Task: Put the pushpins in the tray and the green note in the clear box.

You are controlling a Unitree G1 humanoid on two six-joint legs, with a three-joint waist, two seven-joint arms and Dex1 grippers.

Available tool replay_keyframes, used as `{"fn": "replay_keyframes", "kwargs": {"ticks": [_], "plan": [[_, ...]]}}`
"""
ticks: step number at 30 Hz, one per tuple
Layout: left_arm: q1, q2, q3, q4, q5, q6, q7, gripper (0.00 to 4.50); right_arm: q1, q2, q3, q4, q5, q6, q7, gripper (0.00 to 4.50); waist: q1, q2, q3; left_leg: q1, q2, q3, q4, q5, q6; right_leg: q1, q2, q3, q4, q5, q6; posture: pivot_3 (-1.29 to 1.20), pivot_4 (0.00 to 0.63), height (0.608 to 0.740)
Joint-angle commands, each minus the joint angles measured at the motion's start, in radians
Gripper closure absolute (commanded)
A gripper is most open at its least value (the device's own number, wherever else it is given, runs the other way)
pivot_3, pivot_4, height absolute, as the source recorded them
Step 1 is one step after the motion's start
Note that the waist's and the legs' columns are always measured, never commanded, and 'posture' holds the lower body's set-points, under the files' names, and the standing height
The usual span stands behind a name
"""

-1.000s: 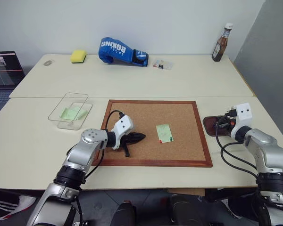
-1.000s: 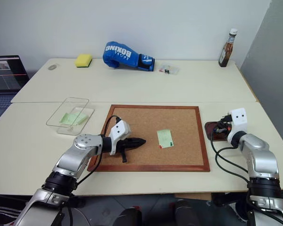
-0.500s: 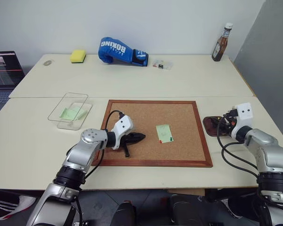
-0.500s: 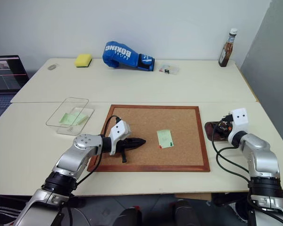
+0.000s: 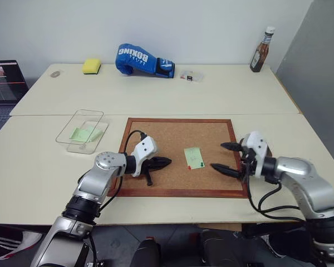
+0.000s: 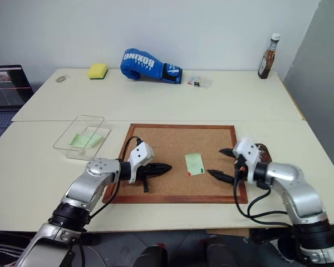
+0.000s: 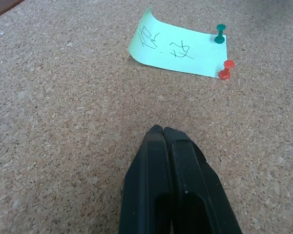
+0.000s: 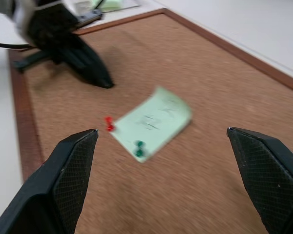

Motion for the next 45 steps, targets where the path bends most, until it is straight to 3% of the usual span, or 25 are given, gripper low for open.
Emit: {"fn": "replay_keyframes", "kwargs": {"ticks": [1, 12, 15, 22, 35, 45], "plan": [[0.04, 0.011, -0.046, 0.029, 0.037, 0.048, -0.011, 4.5, -0.061, 0.052, 0.062, 0.078, -0.047, -0.102, 0.027, 0.01, -0.001, 0.0, 0.0, 0.0, 0.0, 0.0, 0.0, 0.0, 0.0, 0.0, 0.0, 0.0, 0.0, 0.0, 0.0, 0.0, 0.15, 0.74], [0.052, 0.018, -0.046, 0.006, 0.039, 0.053, -0.004, 4.5, -0.08, 0.138, 0.143, 0.208, -0.094, -0.209, 0.06, 0.01, 0.001, 0.0, 0.0, 0.0, 0.0, -0.001, -0.003, 0.0, 0.0, 0.0, 0.0, -0.001, 0.0, 0.0, 0.0, 0.0, 0.15, 0.74], [0.059, 0.02, -0.047, -0.004, 0.038, 0.058, -0.003, 4.5, -0.068, 0.135, 0.142, 0.238, -0.107, -0.235, 0.066, 0.44, 0.001, 0.0, 0.0, 0.001, 0.0, -0.001, -0.003, 0.0, 0.0, 0.0, 0.0, -0.001, 0.0, 0.0, -0.001, 0.0, 0.15, 0.74], [0.058, 0.019, -0.05, -0.009, 0.036, 0.062, -0.004, 4.5, -0.072, 0.13, 0.121, 0.287, -0.118, -0.244, 0.054, 1.97, 0.0, 0.0, 0.0, 0.001, 0.0, -0.001, -0.003, 0.0, 0.0, -0.001, 0.0, -0.001, 0.0, -0.001, -0.001, 0.0, 0.15, 0.74], [0.047, 0.018, -0.056, -0.007, 0.034, 0.061, -0.012, 4.5, -0.084, 0.148, 0.099, 0.293, -0.11, -0.238, 0.042, 4.4, 0.0, 0.0, 0.0, 0.001, 0.0, -0.001, -0.003, 0.0, 0.0, -0.001, 0.0, 0.0, 0.0, -0.001, -0.001, 0.0, 0.15, 0.74], [0.05, 0.021, -0.06, -0.01, 0.034, 0.065, -0.018, 4.5, -0.099, 0.155, 0.069, 0.241, -0.096, -0.232, 0.012, 4.47, 0.0, 0.0, 0.0, 0.001, 0.0, 0.0, -0.004, 0.0, 0.0, -0.001, 0.0, 0.0, 0.001, -0.001, -0.001, 0.0, 0.15, 0.74]]}}
